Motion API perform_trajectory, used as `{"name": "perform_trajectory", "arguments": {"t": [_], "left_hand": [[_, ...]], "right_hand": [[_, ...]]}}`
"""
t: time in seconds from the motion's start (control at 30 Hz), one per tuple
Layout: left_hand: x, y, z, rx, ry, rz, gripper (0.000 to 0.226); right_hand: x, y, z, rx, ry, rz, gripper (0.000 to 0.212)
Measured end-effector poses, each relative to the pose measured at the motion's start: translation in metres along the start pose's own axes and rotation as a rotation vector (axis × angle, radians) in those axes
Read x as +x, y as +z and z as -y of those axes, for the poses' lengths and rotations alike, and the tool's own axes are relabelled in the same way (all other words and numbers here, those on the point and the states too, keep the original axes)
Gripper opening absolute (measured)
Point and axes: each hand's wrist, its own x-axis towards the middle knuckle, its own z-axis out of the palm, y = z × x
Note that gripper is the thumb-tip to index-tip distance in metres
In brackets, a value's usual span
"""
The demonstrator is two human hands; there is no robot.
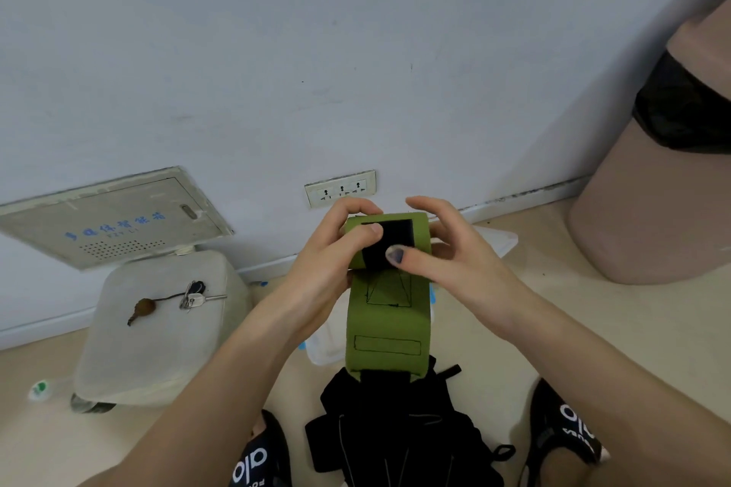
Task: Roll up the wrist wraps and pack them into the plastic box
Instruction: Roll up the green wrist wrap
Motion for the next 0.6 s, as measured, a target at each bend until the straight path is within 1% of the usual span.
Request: {"name": "perform_trajectory", "arguments": {"t": [0.03,0.1,0.13,0.2,0.27,0.33,0.37,0.47,0.53,0.6], "left_hand": [[-0.0009,-0.0005,-0.001,0.01,0.008,0.01,0.021],[-0.0021,-0.0015,-0.001,0.039,0.026,0.032,0.022],[-0.0021,-0.0016,-0.0006,0.051,0.036,0.042,0.023],[-0.0022,-0.0021,0.0003,0.072,0.051,0.047,0.026],[-0.0018,-0.0035,0.0016,0.081,0.046,0.048,0.032],[0.0,-0.0035,0.0045,0.063,-0.005,0.05,0.035],[0.001,-0.0022,0.0058,0.049,-0.036,0.045,0.033],[0.0045,0.0032,0.0069,0.0,-0.08,0.011,0.013],[0.0034,0.004,0.0055,-0.018,-0.088,0.01,0.014],[0.002,0.0021,0.005,-0.036,-0.074,0.032,0.009]], "right_hand": [[0.0002,0.0006,0.0009,0.035,0.04,0.008,0.058],[-0.0004,0.0037,0.0015,0.081,0.066,0.019,0.035],[-0.0003,0.0046,0.0007,0.074,0.049,0.012,0.024],[-0.0002,0.0047,-0.0003,0.036,-0.006,-0.012,0.016],[-0.0009,0.0041,0.0007,0.05,-0.05,-0.016,0.02],[-0.0014,0.0034,-0.0003,0.072,-0.074,-0.016,0.029],[-0.0014,0.0032,-0.0008,0.073,-0.085,-0.021,0.031],[-0.0003,0.0018,-0.0031,0.064,-0.125,-0.023,0.034],[-0.0001,0.0008,-0.0037,0.062,-0.153,-0.015,0.036],[-0.0017,0.0012,-0.0041,0.047,-0.196,-0.003,0.039]]}}
